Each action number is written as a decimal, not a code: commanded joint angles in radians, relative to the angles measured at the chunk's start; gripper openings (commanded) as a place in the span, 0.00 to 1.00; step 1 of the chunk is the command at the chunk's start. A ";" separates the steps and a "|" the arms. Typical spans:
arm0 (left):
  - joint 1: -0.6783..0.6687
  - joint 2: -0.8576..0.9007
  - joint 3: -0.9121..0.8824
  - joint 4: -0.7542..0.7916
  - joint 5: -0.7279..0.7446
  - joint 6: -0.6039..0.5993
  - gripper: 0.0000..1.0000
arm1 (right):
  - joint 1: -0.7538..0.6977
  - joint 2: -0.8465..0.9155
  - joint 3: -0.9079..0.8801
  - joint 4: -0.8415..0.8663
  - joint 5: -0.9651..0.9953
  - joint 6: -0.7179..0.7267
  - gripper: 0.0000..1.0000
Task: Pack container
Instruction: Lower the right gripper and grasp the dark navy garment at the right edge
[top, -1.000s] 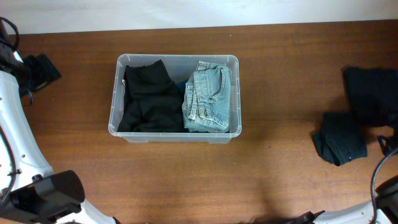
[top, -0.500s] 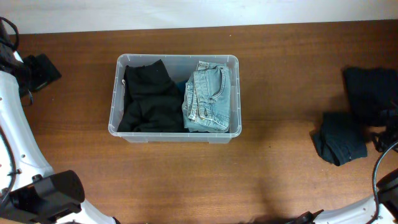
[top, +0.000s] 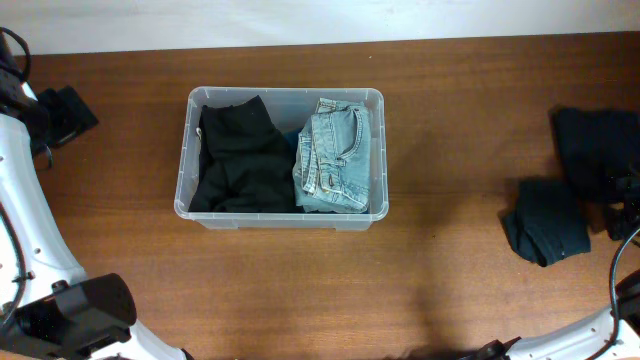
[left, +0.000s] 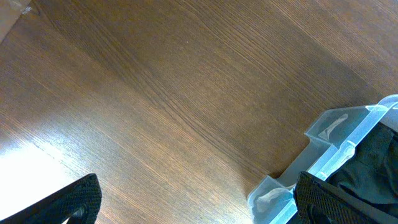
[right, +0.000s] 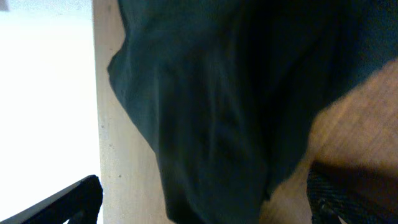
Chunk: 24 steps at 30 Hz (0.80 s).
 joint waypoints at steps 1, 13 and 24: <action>0.002 -0.024 0.011 0.002 0.003 -0.010 0.99 | 0.002 0.072 -0.002 0.017 0.010 0.018 0.99; 0.002 -0.024 0.011 0.002 0.003 -0.010 0.99 | 0.074 0.113 0.071 0.014 0.056 0.050 1.00; 0.002 -0.024 0.011 0.002 0.003 -0.010 0.99 | 0.118 0.116 0.072 -0.021 0.216 0.034 1.00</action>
